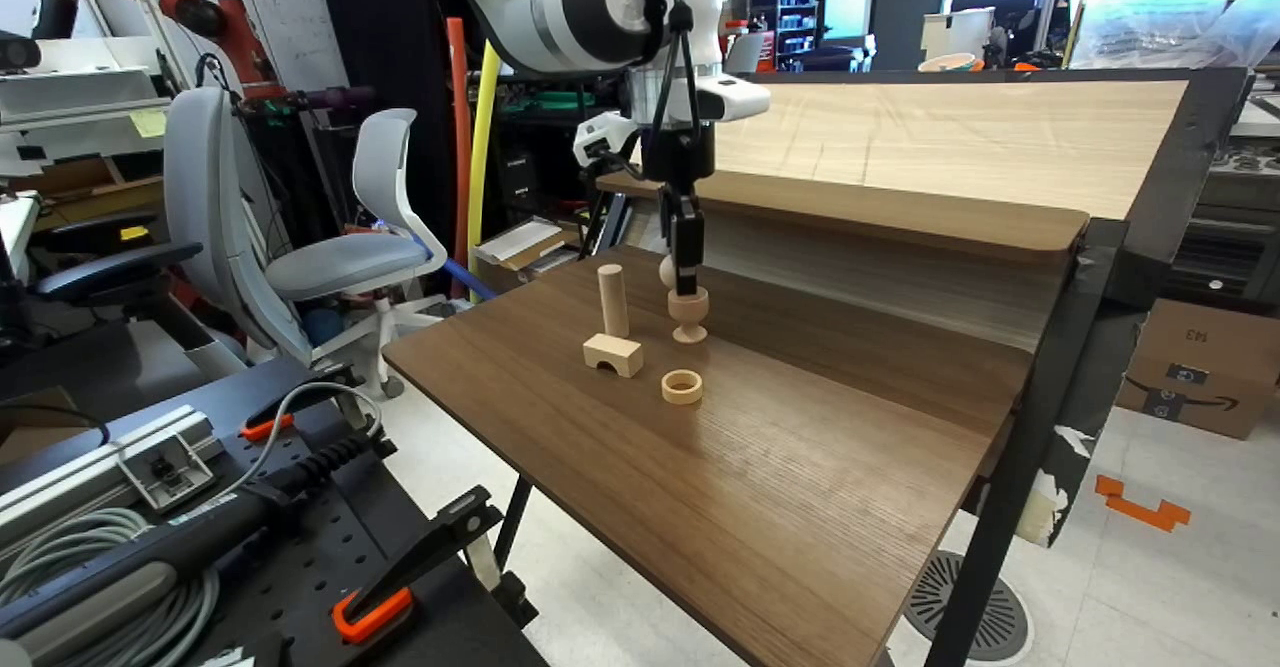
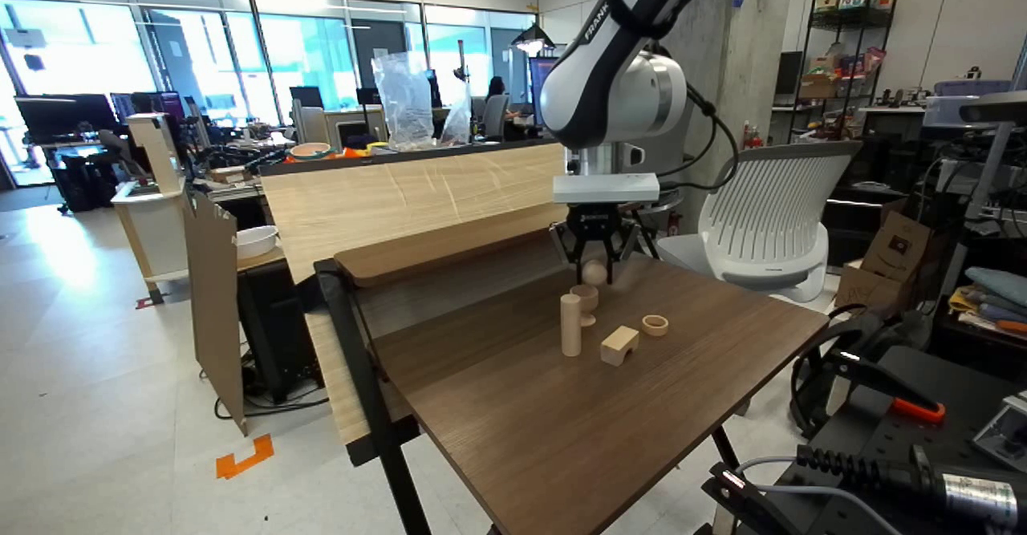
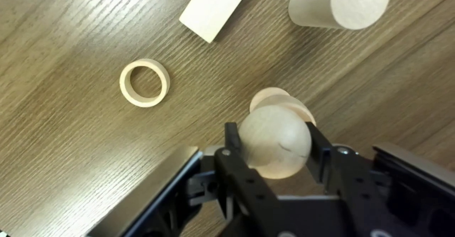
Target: Place the wooden sphere in the wooden cup
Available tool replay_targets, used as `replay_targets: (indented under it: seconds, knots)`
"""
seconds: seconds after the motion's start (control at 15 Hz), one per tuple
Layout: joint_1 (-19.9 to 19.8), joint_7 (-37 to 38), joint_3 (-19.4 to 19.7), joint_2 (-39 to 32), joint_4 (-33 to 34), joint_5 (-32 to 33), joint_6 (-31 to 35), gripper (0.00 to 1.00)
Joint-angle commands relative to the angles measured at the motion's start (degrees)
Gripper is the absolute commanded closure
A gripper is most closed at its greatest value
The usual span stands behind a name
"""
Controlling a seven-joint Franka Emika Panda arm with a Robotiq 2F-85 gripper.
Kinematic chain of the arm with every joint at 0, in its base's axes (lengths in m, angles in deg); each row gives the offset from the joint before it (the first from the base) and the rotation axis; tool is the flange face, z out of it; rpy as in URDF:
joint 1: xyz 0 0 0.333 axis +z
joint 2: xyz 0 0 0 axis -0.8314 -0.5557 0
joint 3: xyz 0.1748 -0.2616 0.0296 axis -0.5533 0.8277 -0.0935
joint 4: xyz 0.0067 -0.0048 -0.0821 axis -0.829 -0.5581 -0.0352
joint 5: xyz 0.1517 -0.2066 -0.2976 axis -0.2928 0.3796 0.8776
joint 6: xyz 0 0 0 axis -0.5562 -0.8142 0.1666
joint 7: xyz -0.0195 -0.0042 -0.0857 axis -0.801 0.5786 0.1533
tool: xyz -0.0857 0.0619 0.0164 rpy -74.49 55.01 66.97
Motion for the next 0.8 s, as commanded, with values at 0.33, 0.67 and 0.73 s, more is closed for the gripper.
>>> replay_targets:
  seconds: [0.33, 0.67, 0.73]
  knots:
    - [0.93, 1.51, 1.09, -0.97, 1.64, 0.66, 0.06, 0.79]
    - [0.84, 2.11, 1.14, -2.04, 3.26, 0.57, -0.45, 0.79]
    - [0.87, 2.22, 1.14, -2.26, 3.50, 0.58, -0.47, 0.79]
